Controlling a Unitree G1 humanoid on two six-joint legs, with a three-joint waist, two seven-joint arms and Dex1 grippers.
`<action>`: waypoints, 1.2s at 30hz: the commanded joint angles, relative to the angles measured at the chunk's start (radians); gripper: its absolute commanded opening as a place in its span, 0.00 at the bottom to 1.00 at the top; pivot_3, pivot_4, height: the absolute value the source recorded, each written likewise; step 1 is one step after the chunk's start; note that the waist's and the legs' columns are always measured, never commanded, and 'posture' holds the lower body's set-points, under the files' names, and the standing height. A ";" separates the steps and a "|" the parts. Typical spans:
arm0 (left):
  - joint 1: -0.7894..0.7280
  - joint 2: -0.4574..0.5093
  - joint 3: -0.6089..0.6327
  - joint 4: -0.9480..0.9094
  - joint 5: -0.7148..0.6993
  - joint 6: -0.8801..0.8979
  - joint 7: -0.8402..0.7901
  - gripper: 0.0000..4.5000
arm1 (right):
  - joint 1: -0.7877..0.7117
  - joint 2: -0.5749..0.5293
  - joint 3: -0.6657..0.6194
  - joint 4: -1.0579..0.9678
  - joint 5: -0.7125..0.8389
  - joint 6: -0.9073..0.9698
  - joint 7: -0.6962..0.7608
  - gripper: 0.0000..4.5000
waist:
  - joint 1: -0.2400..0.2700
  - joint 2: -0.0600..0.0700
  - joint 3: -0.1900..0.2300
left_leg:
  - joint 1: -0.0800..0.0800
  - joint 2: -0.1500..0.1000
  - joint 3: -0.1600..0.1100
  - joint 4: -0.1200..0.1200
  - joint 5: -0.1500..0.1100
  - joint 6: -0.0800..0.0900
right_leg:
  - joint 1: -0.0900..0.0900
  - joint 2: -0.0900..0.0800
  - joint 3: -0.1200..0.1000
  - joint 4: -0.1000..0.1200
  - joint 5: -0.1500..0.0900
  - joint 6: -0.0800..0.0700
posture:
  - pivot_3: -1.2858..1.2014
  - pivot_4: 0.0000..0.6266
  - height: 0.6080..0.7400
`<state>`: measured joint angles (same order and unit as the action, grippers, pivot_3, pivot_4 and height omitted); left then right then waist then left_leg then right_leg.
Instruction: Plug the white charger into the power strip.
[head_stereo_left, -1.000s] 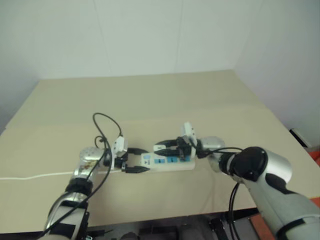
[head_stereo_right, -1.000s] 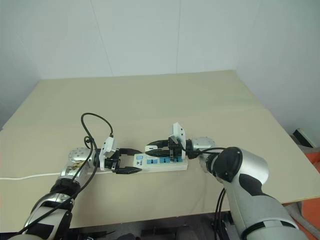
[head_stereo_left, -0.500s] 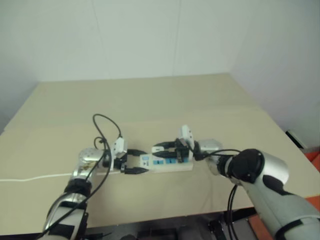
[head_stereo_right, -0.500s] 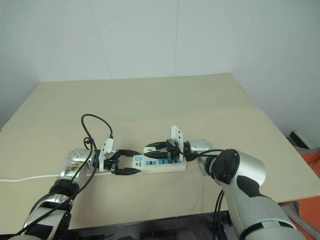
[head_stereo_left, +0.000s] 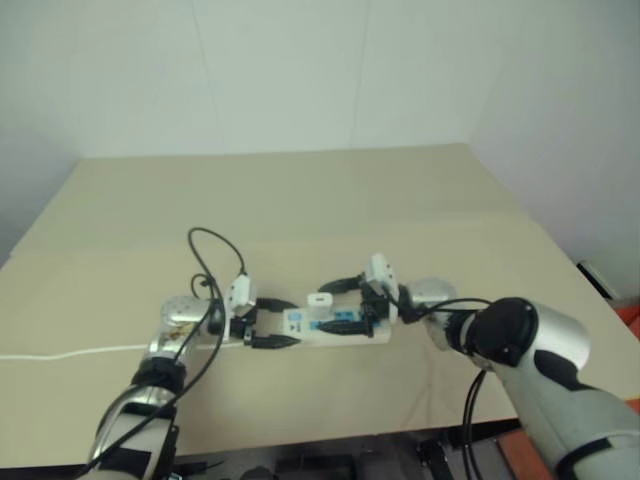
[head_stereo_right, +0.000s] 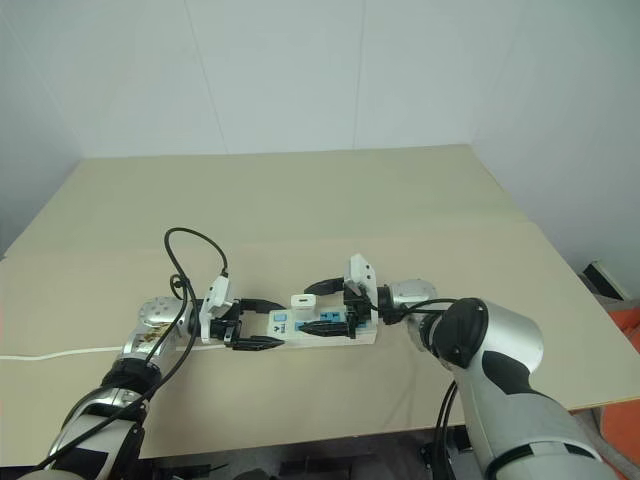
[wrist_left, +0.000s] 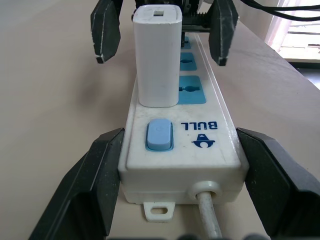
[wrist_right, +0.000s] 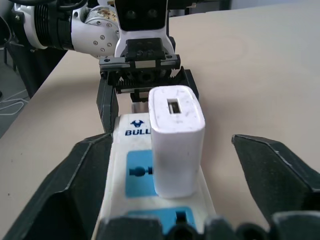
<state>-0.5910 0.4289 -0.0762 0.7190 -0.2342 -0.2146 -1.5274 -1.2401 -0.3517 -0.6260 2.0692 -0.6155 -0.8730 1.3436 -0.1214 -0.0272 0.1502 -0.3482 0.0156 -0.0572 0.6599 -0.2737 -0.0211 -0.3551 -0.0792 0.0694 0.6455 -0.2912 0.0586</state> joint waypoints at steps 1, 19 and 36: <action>0.020 0.000 -0.025 0.008 0.019 0.014 -0.007 0.71 | -0.009 -0.017 -0.014 0.025 0.001 -0.029 0.010 0.99 | 0.000 0.000 0.000 | 0.000 0.000 0.000 0.000 0.000 0.000 | 0.000 0.000 0.000 0.000 0.000 0.000 | 0.52 0.24 1.00; 0.156 0.200 0.098 -0.414 -0.228 0.417 -0.076 1.00 | -0.049 -0.267 -0.159 0.025 -0.033 -0.099 0.248 1.00 | -0.002 0.001 0.016 | -0.016 0.000 0.000 0.000 0.000 -0.001 | -0.016 0.000 0.000 0.001 0.000 0.000 | 0.52 0.24 1.00; 0.202 0.379 0.169 -0.381 -0.249 0.376 -0.080 1.00 | 0.113 -0.701 -0.307 0.025 -0.368 -0.230 0.271 1.00 | -0.009 0.005 0.031 | -0.022 0.000 0.006 0.000 0.003 -0.005 | -0.029 0.001 0.003 0.000 0.000 0.000 | 0.52 0.24 1.00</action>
<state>-0.3865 0.8035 0.0669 0.3447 -0.4731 0.1771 -1.6052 -1.1307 -1.0467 -0.9067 2.0693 -0.9808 -1.0683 1.5583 -0.1301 -0.0222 0.1813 -0.3708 0.0155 -0.0513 0.6596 -0.2707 -0.0264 -0.3837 -0.0788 0.0725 0.6459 -0.2912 0.0586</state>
